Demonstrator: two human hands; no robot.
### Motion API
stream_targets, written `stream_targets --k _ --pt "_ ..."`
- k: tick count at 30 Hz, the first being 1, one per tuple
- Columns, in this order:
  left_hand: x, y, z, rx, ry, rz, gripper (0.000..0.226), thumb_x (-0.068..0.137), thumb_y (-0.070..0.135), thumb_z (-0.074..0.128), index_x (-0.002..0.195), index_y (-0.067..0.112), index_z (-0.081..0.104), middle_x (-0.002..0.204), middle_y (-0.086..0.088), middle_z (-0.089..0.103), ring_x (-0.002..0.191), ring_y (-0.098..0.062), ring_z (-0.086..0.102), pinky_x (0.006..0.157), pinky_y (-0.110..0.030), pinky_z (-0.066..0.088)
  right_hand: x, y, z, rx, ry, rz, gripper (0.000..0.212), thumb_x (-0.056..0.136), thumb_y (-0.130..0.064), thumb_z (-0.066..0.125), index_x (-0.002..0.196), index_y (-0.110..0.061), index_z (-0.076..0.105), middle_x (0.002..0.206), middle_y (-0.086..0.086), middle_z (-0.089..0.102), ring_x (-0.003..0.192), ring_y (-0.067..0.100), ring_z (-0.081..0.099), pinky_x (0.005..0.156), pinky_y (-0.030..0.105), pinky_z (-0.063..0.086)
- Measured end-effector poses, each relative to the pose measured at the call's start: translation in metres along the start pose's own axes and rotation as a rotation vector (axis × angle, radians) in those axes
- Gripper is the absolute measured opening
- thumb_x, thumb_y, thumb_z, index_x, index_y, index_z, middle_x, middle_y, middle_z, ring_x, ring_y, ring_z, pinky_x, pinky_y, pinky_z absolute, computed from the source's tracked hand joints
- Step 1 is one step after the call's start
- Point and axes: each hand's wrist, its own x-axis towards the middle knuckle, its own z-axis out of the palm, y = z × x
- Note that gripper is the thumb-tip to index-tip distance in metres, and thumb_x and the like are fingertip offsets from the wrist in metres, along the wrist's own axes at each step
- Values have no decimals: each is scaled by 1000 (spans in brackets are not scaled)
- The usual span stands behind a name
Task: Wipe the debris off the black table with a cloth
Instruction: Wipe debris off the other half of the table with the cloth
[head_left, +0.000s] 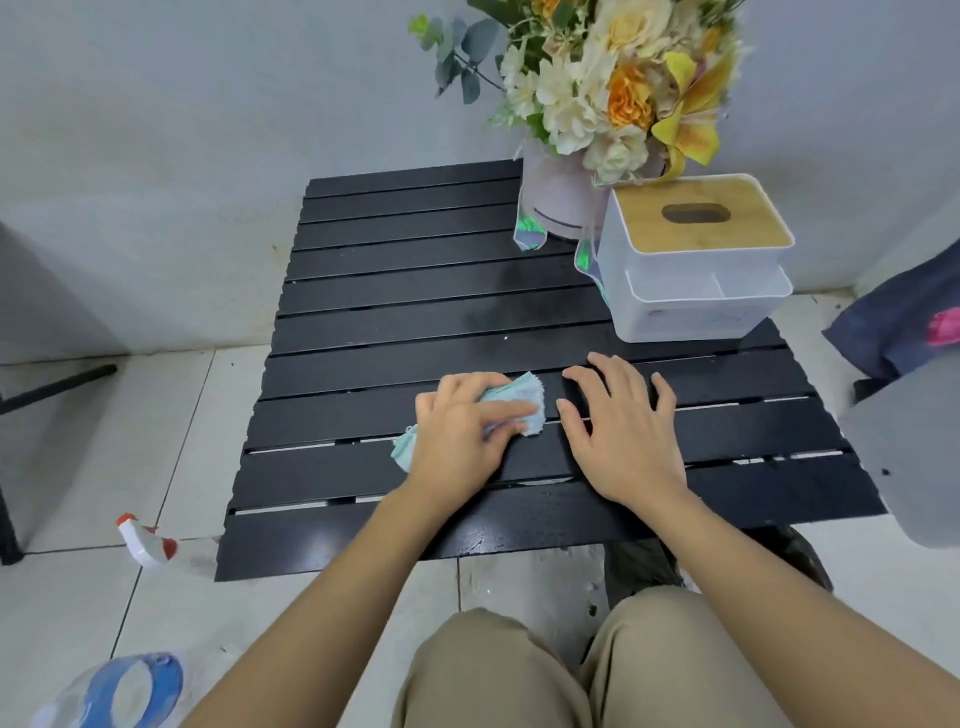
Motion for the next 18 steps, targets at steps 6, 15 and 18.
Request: stream_targets --k 6,15,18 --pt "-37 -59 -58 41 66 -186 15 84 45 65 95 55 67 117 24 55 111 -15 42 85 -29 18 1 1 1 24 18 -10 33 99 -40 41 129 -27 50 144 0 44 138 23 34 114 54 17" --pt "-10 5 -2 127 91 -50 22 82 31 63 95 47 72 116 12 59 105 -23 47 79 -32 21 1 0 2 24 39 -2 34 98 -40 39 127 -27 50 142 0 45 137 23 35 113 55 18" --pt "1 19 2 204 52 125 33 81 18 61 96 45 72 117 9 58 103 -24 47 78 -36 29 2 2 1 33 29 -11 37 96 -44 36 127 -29 50 142 -1 44 137 21 35 113 54 18"
